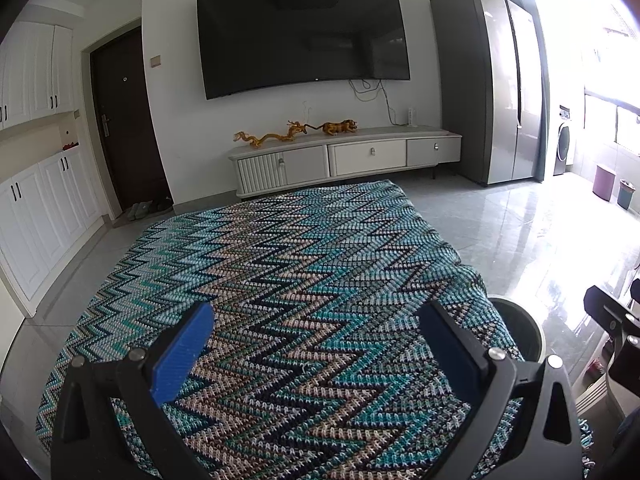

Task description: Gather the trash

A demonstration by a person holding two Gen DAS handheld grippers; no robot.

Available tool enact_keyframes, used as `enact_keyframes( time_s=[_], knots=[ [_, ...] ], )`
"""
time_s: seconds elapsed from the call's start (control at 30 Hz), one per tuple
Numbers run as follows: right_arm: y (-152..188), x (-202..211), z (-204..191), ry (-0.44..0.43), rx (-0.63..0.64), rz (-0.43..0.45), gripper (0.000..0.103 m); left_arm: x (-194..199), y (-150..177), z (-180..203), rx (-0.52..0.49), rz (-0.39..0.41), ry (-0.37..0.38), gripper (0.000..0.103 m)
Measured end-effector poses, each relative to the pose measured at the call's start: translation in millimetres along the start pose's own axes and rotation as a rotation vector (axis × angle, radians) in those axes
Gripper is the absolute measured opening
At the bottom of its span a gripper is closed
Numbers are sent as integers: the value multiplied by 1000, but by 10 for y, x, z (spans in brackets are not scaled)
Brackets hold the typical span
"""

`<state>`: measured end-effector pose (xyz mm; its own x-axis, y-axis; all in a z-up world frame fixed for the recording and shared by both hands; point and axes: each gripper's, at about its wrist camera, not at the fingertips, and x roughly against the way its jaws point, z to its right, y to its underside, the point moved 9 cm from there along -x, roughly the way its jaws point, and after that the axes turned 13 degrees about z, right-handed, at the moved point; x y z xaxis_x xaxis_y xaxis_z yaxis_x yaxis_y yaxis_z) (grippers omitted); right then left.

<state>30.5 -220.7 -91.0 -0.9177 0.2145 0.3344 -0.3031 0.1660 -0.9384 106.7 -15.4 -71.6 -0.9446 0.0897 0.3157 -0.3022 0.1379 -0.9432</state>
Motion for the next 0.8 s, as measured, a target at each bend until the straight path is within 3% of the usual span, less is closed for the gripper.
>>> enact_keyframes(
  time_s=[0.8],
  knots=[
    [1, 15, -46, -3, 4, -5, 103, 16, 16, 12, 2, -16, 10, 103]
  ],
)
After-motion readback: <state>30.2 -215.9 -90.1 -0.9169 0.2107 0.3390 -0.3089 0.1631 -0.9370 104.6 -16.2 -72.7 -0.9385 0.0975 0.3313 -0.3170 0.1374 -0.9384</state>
